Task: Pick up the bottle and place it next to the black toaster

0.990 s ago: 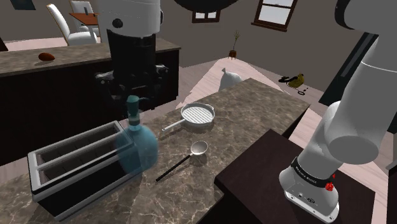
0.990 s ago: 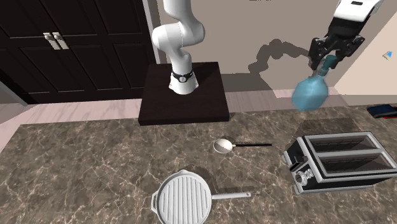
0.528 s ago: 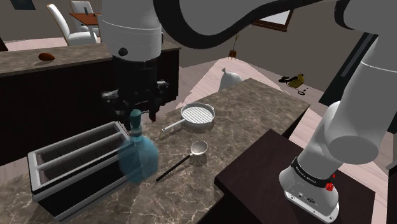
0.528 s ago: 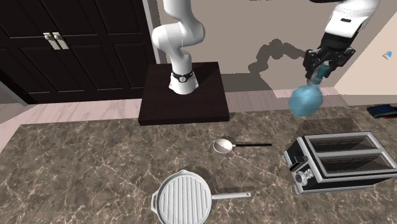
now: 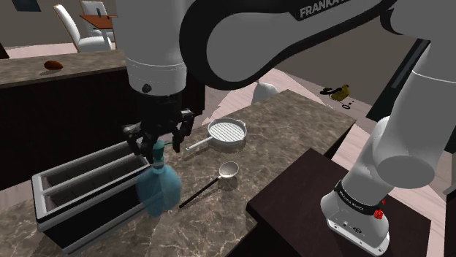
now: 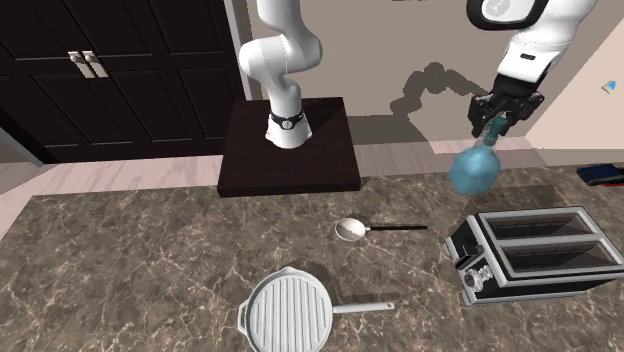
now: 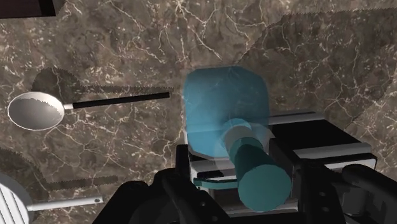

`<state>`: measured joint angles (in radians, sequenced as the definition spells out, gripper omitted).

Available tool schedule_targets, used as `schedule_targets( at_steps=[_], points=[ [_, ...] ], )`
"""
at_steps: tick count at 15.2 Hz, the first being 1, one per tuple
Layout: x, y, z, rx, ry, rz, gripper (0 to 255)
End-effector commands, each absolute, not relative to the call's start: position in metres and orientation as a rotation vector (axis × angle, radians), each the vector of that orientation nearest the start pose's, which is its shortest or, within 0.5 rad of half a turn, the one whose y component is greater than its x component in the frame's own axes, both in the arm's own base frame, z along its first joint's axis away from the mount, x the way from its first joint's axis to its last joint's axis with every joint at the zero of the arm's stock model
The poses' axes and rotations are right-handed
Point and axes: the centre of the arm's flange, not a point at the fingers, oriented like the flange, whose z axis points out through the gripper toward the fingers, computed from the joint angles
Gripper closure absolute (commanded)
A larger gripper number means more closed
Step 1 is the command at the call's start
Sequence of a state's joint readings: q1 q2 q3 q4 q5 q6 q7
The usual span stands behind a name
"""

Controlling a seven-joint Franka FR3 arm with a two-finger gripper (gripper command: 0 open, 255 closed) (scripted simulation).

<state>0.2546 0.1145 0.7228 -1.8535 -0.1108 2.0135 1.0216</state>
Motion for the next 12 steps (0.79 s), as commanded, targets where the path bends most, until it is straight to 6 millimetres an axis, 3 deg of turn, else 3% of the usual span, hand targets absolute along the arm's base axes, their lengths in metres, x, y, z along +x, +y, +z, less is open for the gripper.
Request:
schedule_targets(
  at_steps=[1, 12],
  points=[
    [0.348, 0.480, 0.467, -3.090, 0.010, -0.098, 255],
    [0.348, 0.480, 0.409, -3.090, 0.010, -0.098, 255]
  ],
)
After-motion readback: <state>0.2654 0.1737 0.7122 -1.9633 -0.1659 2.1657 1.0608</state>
